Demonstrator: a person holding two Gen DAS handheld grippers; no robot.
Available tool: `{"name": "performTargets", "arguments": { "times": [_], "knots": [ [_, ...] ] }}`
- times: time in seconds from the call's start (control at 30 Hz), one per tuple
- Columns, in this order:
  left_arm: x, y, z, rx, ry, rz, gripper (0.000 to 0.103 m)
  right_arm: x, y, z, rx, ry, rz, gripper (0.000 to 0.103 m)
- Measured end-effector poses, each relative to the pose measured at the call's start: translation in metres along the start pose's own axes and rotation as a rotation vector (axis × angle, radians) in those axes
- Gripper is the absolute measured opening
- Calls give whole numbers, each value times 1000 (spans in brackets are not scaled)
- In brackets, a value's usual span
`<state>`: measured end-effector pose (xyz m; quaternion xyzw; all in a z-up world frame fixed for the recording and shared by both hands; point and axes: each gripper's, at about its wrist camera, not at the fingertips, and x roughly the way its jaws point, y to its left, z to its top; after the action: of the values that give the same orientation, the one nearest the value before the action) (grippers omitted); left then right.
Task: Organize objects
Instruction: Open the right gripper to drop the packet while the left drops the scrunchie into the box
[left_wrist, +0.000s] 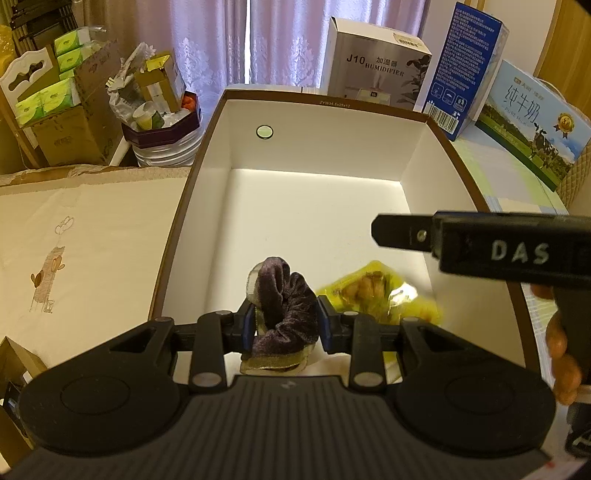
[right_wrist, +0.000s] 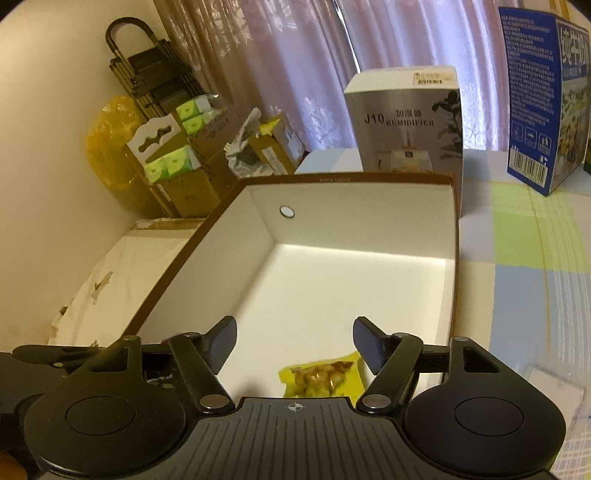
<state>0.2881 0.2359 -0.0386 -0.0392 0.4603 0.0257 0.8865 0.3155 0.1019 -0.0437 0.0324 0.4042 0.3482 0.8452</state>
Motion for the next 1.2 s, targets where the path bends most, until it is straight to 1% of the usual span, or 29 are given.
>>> {"name": "performTargets", "arguments": {
  "times": [0.27,0.37,0.4,0.43,0.5,0.57,0.63,0.77,0.83,1.0,1.2],
  "knots": [
    [5,-4,4,14,0,-8,30,-15,-6,4,2,-14,-10,68],
    [4,-8,5,28,-10,-12,41,-22,-8,3,14,-16,-9,68],
    [4,-9,5,32,-14,-14,47,-24,-9,2,15,-18,-9,68],
    [2,-11,5,37,-21,-19,56,-27,-9,1,16,-20,-10,68],
    [-2,-12,4,40,-33,-18,64,-34,-10,-1,12,-23,-8,68],
    [-6,-14,3,42,-41,-18,66,-42,-10,-4,9,-27,-1,68],
    [-11,-13,2,37,-43,-19,71,-49,-10,-6,4,-28,1,68],
    [-23,-11,-3,17,-45,-16,74,-63,-9,-14,-3,-32,-1,68],
    [-30,-10,-5,3,-42,-14,77,-70,-8,-17,-3,-31,-2,68],
    [-49,-11,-12,-11,-38,-6,78,-83,-5,-27,-1,-27,1,68],
    [-70,-15,-21,-26,-51,-6,80,-97,-4,-38,7,-24,2,68]
  ]
}}
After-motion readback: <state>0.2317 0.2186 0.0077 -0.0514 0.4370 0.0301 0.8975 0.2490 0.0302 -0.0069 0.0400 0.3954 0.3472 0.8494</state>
